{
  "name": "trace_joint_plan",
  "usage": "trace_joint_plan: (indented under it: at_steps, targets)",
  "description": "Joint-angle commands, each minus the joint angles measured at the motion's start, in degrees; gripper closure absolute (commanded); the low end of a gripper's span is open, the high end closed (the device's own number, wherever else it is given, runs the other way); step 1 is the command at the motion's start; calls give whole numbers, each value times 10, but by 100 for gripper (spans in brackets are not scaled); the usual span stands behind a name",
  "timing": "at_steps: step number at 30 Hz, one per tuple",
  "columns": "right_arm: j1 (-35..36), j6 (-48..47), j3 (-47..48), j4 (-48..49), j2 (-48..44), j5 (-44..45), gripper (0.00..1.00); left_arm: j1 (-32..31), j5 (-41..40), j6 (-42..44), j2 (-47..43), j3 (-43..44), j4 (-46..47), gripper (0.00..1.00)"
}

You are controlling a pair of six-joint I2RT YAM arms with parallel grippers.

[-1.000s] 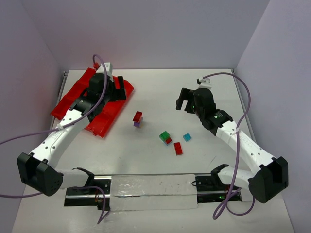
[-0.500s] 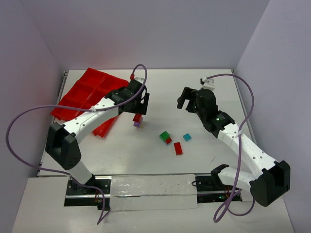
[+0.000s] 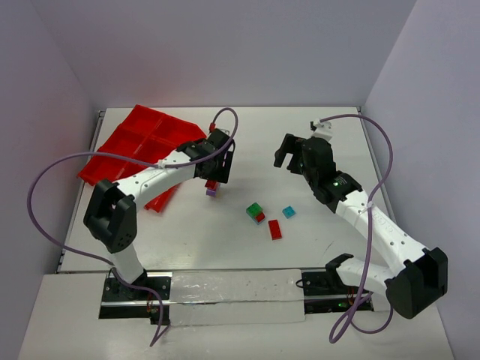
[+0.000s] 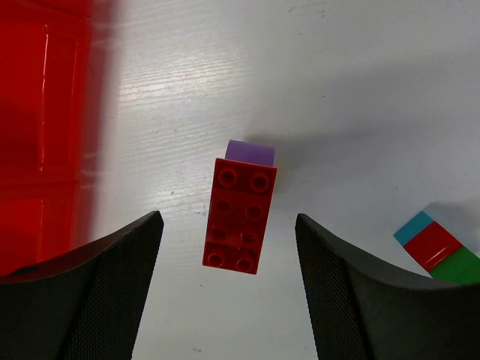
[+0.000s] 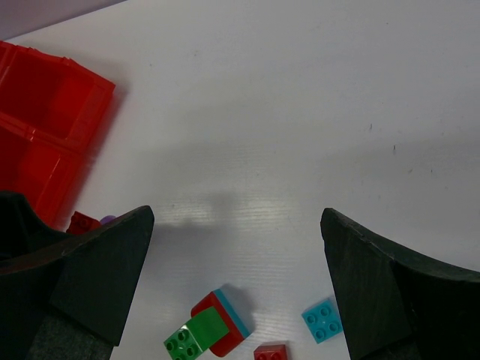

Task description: Sort the legos into containers by color

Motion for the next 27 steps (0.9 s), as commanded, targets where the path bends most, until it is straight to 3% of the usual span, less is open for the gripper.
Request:
trace_joint_plan:
  at_steps: [1, 6, 12, 20, 22, 23, 25, 27]
  targets:
    - [5, 6, 2, 7, 0, 24, 0, -4, 0, 0, 21, 3, 20, 22]
    - [5, 4, -1, 6, -3, 26, 0, -3, 7, -2, 28, -2, 26, 23]
    - [5, 3, 0, 3, 1, 32, 0, -4, 9, -4, 24, -7, 33, 39]
    - [5, 7, 7, -2, 17, 27, 0, -4, 0, -5, 14, -5, 30, 46]
    - [5, 9, 8, -2, 20, 25, 0, -4, 2, -4, 11, -3, 28, 62]
    - [5, 8, 8, -3, 21, 24, 0, -4, 3, -4, 9, -2, 27, 81]
    - [5, 6, 11, -3, 23, 19, 0, -4, 3, -8, 6, 9, 16, 99]
    - [5, -3, 15, -5, 25, 5, 0, -4, 11, -8, -4, 25, 3, 100]
